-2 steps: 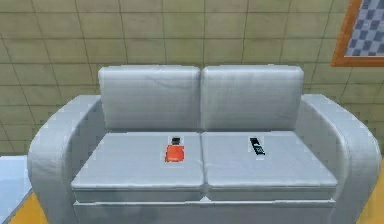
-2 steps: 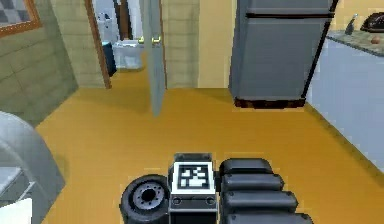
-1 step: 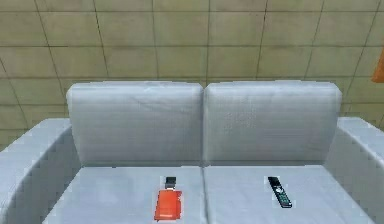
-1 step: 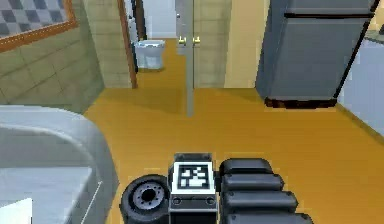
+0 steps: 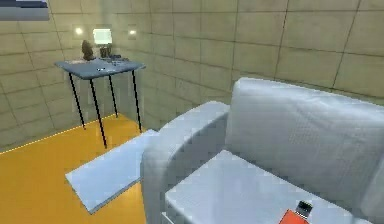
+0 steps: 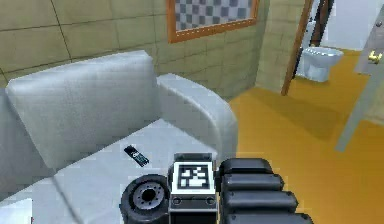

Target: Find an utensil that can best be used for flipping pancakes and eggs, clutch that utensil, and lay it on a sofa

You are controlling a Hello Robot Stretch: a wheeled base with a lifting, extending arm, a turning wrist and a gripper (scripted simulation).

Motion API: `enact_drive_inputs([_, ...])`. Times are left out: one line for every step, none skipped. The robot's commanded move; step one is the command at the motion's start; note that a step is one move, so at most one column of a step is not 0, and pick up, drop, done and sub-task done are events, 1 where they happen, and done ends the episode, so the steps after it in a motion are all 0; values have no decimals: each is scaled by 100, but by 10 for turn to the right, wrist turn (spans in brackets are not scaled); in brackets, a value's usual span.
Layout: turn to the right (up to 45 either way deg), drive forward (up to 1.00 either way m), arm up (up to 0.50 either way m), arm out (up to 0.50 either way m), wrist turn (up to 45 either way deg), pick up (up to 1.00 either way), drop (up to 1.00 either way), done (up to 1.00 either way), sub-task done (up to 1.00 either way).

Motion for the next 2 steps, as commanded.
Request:
enact_drive_inputs([-330, 0, 0, 0, 0, 0, 0, 0, 0])
enact_drive_inputs([0, 0, 0, 48, 0, 0, 0, 0, 0])
